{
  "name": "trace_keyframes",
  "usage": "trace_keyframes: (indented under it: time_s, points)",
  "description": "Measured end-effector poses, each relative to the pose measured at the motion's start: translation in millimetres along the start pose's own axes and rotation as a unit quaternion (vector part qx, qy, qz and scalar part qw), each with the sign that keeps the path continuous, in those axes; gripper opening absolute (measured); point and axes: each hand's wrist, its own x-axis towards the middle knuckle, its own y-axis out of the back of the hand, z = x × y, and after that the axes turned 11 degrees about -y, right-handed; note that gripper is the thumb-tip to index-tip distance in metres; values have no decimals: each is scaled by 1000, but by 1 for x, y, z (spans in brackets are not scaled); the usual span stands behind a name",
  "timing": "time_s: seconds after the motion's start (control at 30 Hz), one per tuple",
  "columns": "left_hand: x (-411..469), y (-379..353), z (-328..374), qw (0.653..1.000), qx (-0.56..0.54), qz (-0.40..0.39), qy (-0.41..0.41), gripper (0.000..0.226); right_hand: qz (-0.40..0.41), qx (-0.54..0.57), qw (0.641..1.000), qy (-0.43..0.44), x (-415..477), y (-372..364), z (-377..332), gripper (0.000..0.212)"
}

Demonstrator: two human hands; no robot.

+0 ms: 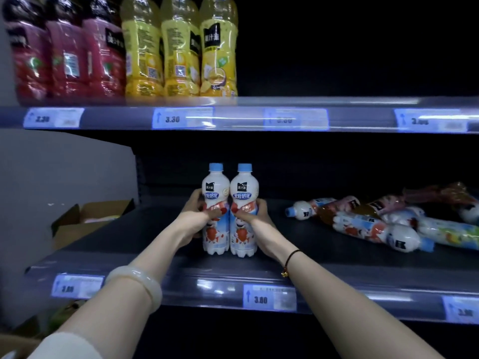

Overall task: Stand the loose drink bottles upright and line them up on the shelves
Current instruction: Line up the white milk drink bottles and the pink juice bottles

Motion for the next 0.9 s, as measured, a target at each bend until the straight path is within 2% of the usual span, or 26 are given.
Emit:
trace_keyframes:
  time_s: [0.1,0.5,0.57,0.63,0.7,0.73,0.8,0.9]
  points:
    - [4,15,-6,1000,3,4,5,55,-30,7,1000,-5,8,-11,0,50]
    - [12,21,-21,999,-20,24,-29,57,-1,-42,999,-1,9,-23,-5,42]
    - [9,13,-20,995,-1,76,-70,65,10,-76,997,4,6,-21,-6,48]
    - [6,0,-15,971,64,186,-139,83,22,-99,995,7,3,-15,-6,59]
    - [-3,-20,-5,925,145,270,-226,77,45,-113,993,-1,1,-5,-5,65]
    - [-9,-33,2,904,172,281,-271,67,67,-122,990,2,-1,2,-6,61]
    - [-16,-68,17,885,181,250,-348,47,121,-139,982,29,-4,25,-11,42]
    - [-12,-126,26,919,149,106,-351,29,187,-202,959,66,-17,81,-21,24]
